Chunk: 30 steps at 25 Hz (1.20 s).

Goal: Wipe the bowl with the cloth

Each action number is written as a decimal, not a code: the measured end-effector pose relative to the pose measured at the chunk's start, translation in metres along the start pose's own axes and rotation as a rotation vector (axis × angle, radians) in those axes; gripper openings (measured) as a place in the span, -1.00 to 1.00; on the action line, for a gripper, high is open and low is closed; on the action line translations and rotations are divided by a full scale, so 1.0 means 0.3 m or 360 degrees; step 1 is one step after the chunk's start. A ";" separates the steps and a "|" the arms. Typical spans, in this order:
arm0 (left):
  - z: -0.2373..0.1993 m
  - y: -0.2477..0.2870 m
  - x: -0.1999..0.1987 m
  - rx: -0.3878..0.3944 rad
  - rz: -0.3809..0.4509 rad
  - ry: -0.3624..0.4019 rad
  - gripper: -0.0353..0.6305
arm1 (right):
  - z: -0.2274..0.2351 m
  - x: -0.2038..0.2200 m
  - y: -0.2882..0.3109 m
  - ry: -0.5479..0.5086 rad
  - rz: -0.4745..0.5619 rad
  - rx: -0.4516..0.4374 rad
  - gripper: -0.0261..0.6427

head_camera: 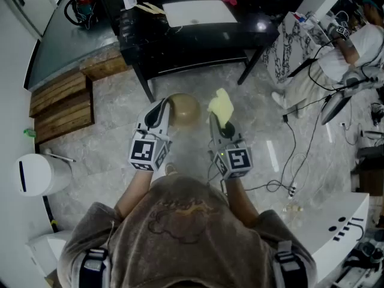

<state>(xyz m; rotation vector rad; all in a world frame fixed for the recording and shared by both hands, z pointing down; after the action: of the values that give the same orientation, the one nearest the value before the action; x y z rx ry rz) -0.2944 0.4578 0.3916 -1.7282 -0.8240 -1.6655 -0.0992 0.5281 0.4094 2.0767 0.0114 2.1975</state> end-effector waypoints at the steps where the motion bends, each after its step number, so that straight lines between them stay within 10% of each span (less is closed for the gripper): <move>1: -0.002 -0.001 0.000 0.0001 0.0002 -0.0003 -0.82 | -0.002 0.002 0.001 0.0004 0.0001 0.0000 -0.86; 30: -0.300 0.176 0.011 0.0120 0.0054 0.0022 -0.82 | -0.032 0.031 0.321 0.0054 0.0066 0.0154 -0.86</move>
<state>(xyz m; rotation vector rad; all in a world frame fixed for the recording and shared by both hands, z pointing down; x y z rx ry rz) -0.3101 0.3550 0.3984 -1.6686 -0.8361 -1.6020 -0.1169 0.4340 0.4266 2.1072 0.0804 2.2998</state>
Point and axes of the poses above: the fingertips, and each gripper's own axes: y forward along the fingers, z to its right, x out of its underside, the point moved 7 cm from there along -y, backward along the fingers, and after that the axes turned 10 degrees about x, right-handed, at the moved point
